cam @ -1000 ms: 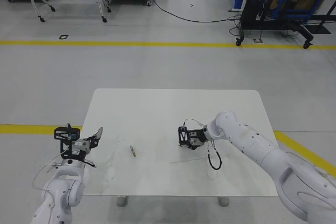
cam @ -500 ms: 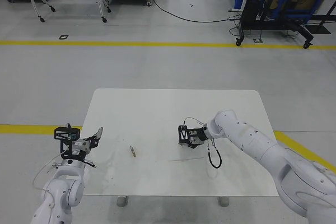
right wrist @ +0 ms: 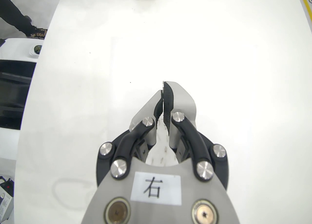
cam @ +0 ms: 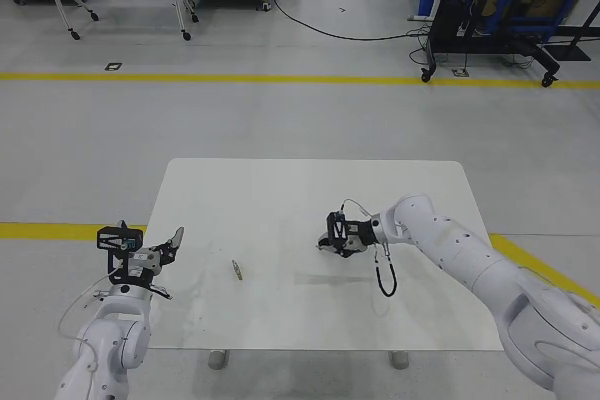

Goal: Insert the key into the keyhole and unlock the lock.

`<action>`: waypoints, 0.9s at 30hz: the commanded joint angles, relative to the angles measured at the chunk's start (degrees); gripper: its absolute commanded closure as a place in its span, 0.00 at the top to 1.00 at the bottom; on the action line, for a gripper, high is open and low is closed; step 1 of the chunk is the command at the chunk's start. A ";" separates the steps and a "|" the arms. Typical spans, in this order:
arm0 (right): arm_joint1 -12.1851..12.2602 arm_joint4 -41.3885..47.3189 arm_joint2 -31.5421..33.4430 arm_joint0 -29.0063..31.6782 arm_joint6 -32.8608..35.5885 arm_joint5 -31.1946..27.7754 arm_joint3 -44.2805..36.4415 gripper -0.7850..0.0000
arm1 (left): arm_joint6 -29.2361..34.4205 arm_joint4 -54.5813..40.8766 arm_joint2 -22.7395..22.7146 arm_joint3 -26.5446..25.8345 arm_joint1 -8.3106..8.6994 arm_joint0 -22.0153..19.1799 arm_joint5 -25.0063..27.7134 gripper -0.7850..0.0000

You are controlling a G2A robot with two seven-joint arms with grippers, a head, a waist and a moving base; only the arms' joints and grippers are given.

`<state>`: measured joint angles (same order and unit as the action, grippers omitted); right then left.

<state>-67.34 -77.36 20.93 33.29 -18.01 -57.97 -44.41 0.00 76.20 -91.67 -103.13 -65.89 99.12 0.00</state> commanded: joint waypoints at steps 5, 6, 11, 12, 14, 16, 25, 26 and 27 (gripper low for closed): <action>-0.02 0.01 -0.03 -0.01 0.09 0.04 -0.01 0.00 | 0.00 0.00 0.00 0.00 0.00 0.00 0.00 1.00; -0.02 0.01 -0.03 -0.01 0.09 0.04 -0.01 0.00 | 0.00 0.00 0.00 0.00 0.00 0.00 0.00 1.00; -0.02 0.01 -0.03 -0.01 0.09 0.04 -0.01 0.00 | 2.05 2.71 1.68 -5.28 0.06 -1.47 3.17 1.00; -0.02 0.01 -0.03 -0.01 0.09 0.04 -0.01 0.00 | 3.58 2.76 2.46 -6.38 0.12 -2.44 5.47 1.00; -0.02 0.01 -0.03 -0.01 0.09 0.04 -0.01 0.00 | 7.95 2.21 4.64 -7.53 0.16 -5.63 10.04 1.00; -0.02 0.01 -0.03 -0.01 0.09 0.04 -0.01 0.00 | 13.96 0.56 7.70 -6.73 0.10 -10.23 15.06 1.00; -0.02 0.01 -0.03 -0.01 0.09 0.04 -0.01 0.00 | 33.55 -5.04 24.81 6.28 -2.25 -30.70 18.58 1.00; -0.02 0.01 -0.03 -0.01 0.09 0.04 -0.01 0.00 | 34.11 -6.41 26.20 7.85 -2.60 -31.86 18.45 1.00; -0.02 0.01 -0.03 -0.01 0.09 0.04 -0.01 0.00 | 35.06 -8.00 27.31 9.47 -2.92 -33.16 18.59 1.00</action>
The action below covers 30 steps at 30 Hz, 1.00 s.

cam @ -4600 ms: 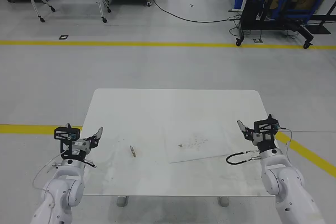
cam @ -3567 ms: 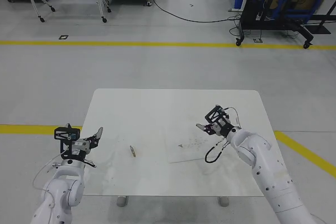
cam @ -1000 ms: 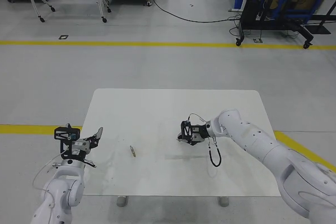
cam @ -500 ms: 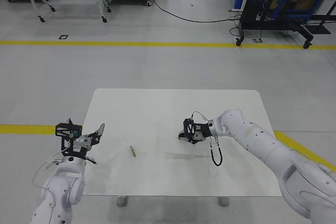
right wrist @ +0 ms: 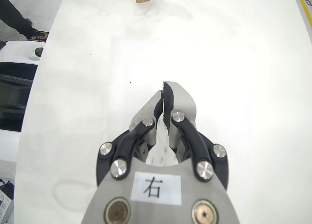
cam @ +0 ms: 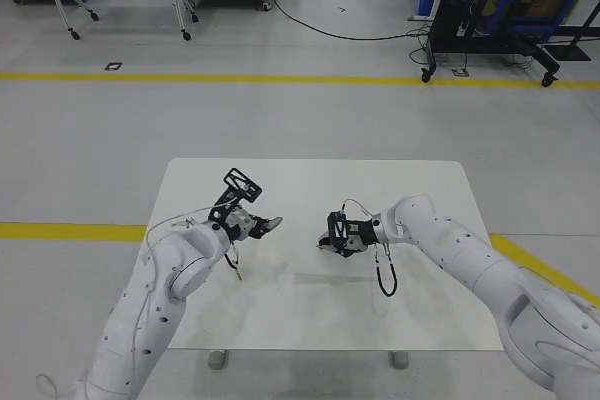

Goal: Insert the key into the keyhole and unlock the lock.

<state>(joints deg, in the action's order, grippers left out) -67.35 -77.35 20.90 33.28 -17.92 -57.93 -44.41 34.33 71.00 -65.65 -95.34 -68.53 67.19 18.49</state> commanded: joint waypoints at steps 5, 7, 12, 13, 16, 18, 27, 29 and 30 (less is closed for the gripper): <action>0.00 0.00 0.00 0.00 0.00 0.00 0.00 0.00 | 3.44 -0.46 7.68 8.05 -1.81 -6.78 -2.21 1.00; 0.00 0.00 0.00 0.00 0.00 0.00 0.00 0.00 | 3.23 0.77 10.11 10.08 -2.44 -8.20 -2.99 1.00; 0.00 0.09 0.05 0.19 0.08 0.34 -0.07 0.00 | 2.33 3.33 15.06 14.81 -3.96 -10.85 -5.26 1.00; 0.01 0.32 0.28 0.68 0.52 1.25 -0.50 0.00 | 2.14 3.68 15.89 15.62 -4.26 -11.27 -5.65 1.00; 0.19 0.76 1.03 1.29 1.80 1.55 -1.63 0.00 | 1.80 5.02 18.20 17.75 -5.08 -12.24 -6.58 1.00; 0.35 0.98 1.57 1.59 2.16 1.43 -2.19 0.00 | 1.75 6.35 19.67 18.95 -5.55 -12.70 -6.92 1.00; 1.16 1.21 4.08 2.90 1.11 0.79 -3.35 0.00 | 1.27 9.26 22.19 22.64 -7.03 -14.19 -8.79 1.00; 1.34 1.39 4.69 3.17 0.43 0.47 -3.44 0.00 | 1.27 10.08 22.47 22.93 -7.23 -14.26 -9.15 1.00; 1.45 1.43 5.00 3.30 0.06 0.29 -3.50 0.00 | 1.16 10.24 22.53 23.01 -7.33 -14.25 -9.29 1.00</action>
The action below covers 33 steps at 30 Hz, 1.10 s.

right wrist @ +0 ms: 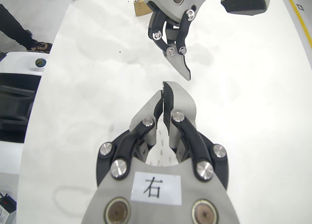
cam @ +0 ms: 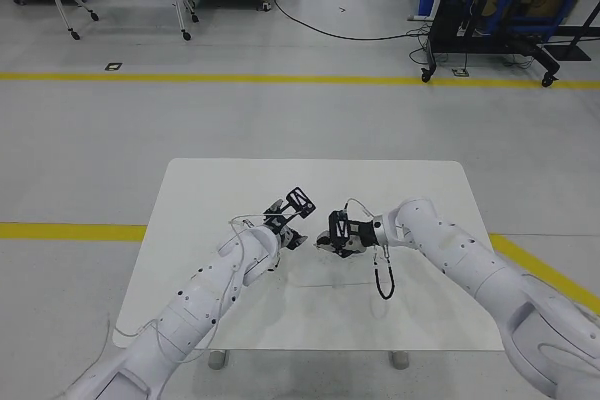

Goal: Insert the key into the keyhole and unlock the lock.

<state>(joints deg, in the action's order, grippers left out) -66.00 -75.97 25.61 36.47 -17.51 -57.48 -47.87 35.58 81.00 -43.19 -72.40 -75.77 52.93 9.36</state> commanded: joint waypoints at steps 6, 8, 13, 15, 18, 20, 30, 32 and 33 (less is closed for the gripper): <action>1.25 0.47 2.47 1.48 -5.05 -0.52 -0.38 0.00 | -2.13 -1.15 -1.77 -0.86 -0.24 0.53 -0.82 1.00; 2.05 0.23 2.95 2.17 -8.48 -0.52 -0.98 0.00 | -2.97 -1.48 -3.49 -2.36 0.15 1.26 -0.67 1.00; 5.14 -2.62 2.26 4.05 -24.55 -0.52 -3.84 0.00 | -6.09 -3.66 -12.31 -11.01 2.51 7.16 0.93 1.00; 6.57 -3.46 1.79 4.46 -28.78 -0.52 -5.08 0.00 | -7.91 -5.54 -17.70 -16.32 3.77 11.21 2.22 1.00; 8.65 0.02 2.80 5.67 -28.80 -0.50 -7.76 0.00 | -10.47 -9.93 -27.07 -24.69 5.47 18.59 3.40 1.00; 9.81 -0.96 3.62 6.45 -29.26 -0.03 -9.56 0.00 | -10.74 -12.45 -30.47 -26.81 5.89 20.95 3.19 1.00; 9.99 -1.26 3.71 6.65 -29.44 0.14 -9.95 0.00 | -10.74 -12.45 -30.47 -26.81 5.89 20.95 3.19 1.00; 9.99 -1.26 3.71 6.65 -29.44 0.14 -9.95 0.00 | -10.74 -12.45 -30.47 -26.81 5.89 20.95 3.19 1.00; 9.99 -1.26 3.71 6.65 -29.44 0.14 -9.95 0.00 | -10.74 -12.45 -30.47 -26.81 5.89 20.95 3.19 1.00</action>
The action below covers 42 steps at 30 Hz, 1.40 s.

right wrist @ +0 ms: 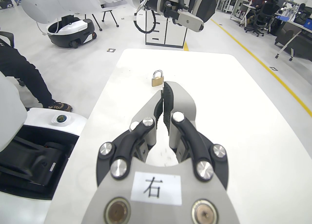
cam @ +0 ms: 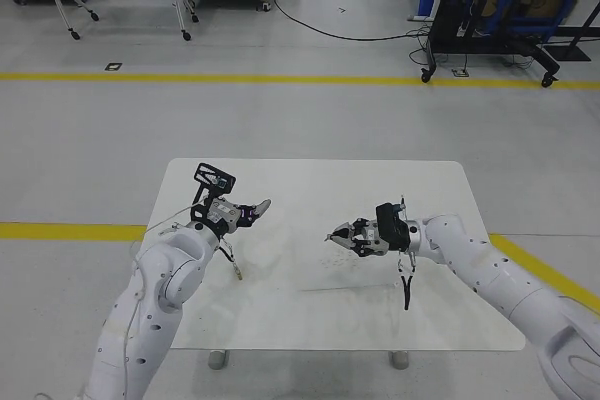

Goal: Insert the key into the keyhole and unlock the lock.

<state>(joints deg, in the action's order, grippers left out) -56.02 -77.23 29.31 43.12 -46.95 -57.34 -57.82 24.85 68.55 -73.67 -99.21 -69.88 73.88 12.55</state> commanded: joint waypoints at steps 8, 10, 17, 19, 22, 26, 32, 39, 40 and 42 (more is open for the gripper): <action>0.66 15.02 0.78 2.69 0.67 -0.66 -2.66 0.00 | 0.00 0.00 0.00 0.00 0.00 0.00 0.00 1.00; 1.47 21.34 -1.07 2.71 0.67 -0.66 -3.56 0.00 | 0.00 0.00 0.00 0.00 0.00 0.00 0.00 1.00; 3.58 29.76 -6.54 0.50 1.03 -0.66 -4.60 0.00 | 0.00 0.00 0.00 0.00 0.00 0.00 0.00 1.00; 3.58 29.76 -6.54 0.50 1.03 -0.66 -4.60 0.00 | 0.00 0.00 0.00 0.00 0.00 0.00 0.00 1.00; 3.58 29.76 -6.54 0.50 1.03 -0.66 -4.60 0.00 | -1.40 -1.74 0.83 0.72 -0.11 0.15 1.76 1.00; 3.58 29.76 -6.54 0.50 1.03 -0.66 -4.60 0.00 | -1.39 -17.86 -0.10 2.48 -0.43 -0.48 7.68 1.00; 2.61 34.58 -6.48 2.13 4.98 -0.66 -8.21 0.00 | 14.53 -59.13 -2.55 10.83 -0.19 -3.56 18.55 1.00; -0.89 47.24 -13.04 -0.60 14.23 -0.66 -10.07 0.00 | 38.46 -91.32 0.86 21.67 -0.17 -10.97 17.72 1.00; -1.36 49.32 -13.78 -1.01 15.12 -0.66 -9.98 0.00 | 39.74 -92.76 1.41 22.61 -0.24 -11.66 17.66 1.00; -2.10 53.14 -14.92 -1.72 16.31 -0.66 -9.72 0.00 | 41.28 -93.57 2.07 24.47 -0.30 -12.82 18.39 1.00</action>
<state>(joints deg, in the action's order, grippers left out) -57.81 -26.32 14.87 41.71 -31.17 -58.00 -67.69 65.42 -24.75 -71.92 -75.72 -70.16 61.60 30.44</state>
